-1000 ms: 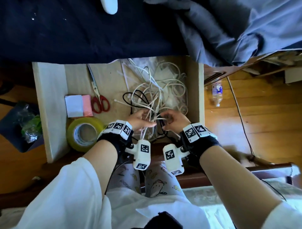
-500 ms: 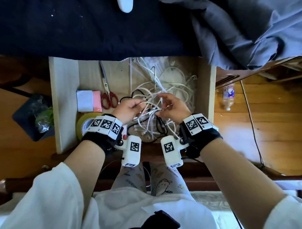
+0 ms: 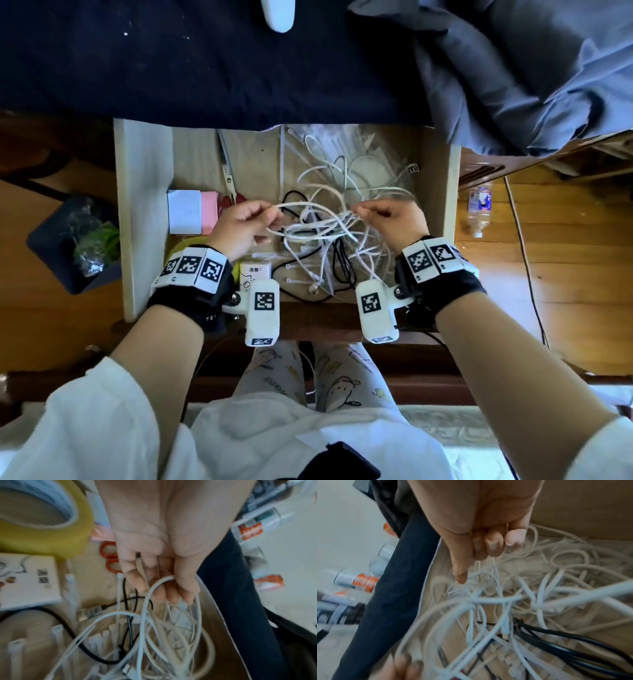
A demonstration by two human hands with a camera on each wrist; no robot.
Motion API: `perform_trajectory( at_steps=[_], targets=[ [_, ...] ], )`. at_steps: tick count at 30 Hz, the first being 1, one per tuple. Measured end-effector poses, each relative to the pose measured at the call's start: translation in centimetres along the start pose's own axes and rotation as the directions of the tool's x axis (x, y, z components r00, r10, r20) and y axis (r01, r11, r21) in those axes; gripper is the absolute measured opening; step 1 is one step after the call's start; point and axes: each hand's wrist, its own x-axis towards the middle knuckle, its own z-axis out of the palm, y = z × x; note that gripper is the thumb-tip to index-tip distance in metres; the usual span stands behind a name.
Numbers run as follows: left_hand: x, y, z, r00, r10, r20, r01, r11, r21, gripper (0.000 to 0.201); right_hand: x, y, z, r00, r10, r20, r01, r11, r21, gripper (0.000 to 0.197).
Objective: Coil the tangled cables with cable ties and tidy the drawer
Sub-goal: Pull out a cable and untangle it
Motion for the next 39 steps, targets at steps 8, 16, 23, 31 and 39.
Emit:
perform_trajectory(
  at_steps=[8,16,23,31,39],
  targets=[
    [-0.9,-0.6,-0.7,0.998,-0.058,0.029,0.06,0.994,-0.09,0.016,0.1,0.6,-0.2,0.999,0.042,0.023,-0.044,0.998,0.054,0.027],
    [-1.9,3.4,2.0,0.955,0.179,0.235,-0.193,0.98,0.038,0.014,-0.8,-3.3,3.3,0.975,-0.192,0.113,0.207,0.969,-0.137,0.012],
    [-3.4,8.6,1.5,0.937,0.228,0.264,-0.217,0.974,-0.069,0.005,-4.2,-10.5,-2.4,0.942,-0.335,0.012,0.327,0.928,0.181,0.037],
    [-7.0,18.3,1.9,0.79,0.421,0.445,-0.48,0.877,0.024,0.034,-8.6,-21.0,-8.5,0.857,-0.516,-0.008,0.437,0.717,0.543,0.025],
    [-10.4,24.4,-0.4,0.708,0.627,0.325,-0.488,0.767,-0.417,0.041,-9.4,-19.2,-6.7,0.849,-0.507,0.149,0.468,0.852,0.235,0.037]
  ],
)
